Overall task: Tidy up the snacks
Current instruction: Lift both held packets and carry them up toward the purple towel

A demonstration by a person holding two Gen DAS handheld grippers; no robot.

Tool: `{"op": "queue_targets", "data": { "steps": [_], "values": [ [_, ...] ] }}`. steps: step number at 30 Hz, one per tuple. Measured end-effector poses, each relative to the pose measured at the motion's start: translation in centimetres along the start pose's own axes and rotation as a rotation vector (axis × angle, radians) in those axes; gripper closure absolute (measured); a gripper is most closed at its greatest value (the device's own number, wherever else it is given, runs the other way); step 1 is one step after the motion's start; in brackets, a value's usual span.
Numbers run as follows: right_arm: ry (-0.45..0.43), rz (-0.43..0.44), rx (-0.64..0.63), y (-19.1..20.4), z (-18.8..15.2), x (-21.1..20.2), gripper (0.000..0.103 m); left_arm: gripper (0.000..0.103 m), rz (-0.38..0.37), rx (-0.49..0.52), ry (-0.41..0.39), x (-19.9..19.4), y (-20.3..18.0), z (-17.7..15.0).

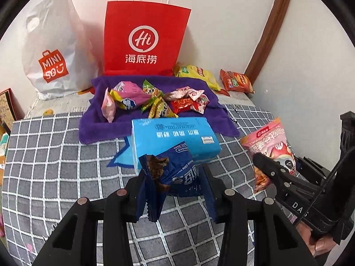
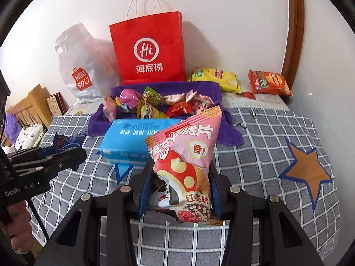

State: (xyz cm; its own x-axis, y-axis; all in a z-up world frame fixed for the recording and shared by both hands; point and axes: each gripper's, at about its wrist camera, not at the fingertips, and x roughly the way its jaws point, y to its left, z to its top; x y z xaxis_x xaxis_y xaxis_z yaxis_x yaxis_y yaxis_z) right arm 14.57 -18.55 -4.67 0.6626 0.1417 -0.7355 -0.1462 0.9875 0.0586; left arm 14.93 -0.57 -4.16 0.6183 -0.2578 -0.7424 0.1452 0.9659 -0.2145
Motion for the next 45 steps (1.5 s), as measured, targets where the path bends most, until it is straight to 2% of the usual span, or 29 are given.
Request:
{"op": "queue_targets", "data": {
  "steps": [16, 28, 41, 45],
  "values": [
    [-0.022, -0.008, -0.023, 0.9, 7.4, 2.1, 0.058, 0.062, 0.017, -0.003, -0.026, 0.6, 1.3, 5.9],
    [-0.028, -0.012, -0.036, 1.0, 11.7, 3.8, 0.058, 0.062, 0.017, -0.024, -0.033, 1.4, 2.6, 9.5],
    [-0.020, 0.016, -0.036, 0.1, 16.7, 7.8, 0.058, 0.062, 0.050, -0.027, -0.028, 3.7, 4.3, 13.5],
    [-0.020, 0.023, -0.019, -0.6, 18.2, 9.3, 0.058, 0.062, 0.039, -0.055, -0.032, 4.8, 5.4, 14.9]
  ]
}}
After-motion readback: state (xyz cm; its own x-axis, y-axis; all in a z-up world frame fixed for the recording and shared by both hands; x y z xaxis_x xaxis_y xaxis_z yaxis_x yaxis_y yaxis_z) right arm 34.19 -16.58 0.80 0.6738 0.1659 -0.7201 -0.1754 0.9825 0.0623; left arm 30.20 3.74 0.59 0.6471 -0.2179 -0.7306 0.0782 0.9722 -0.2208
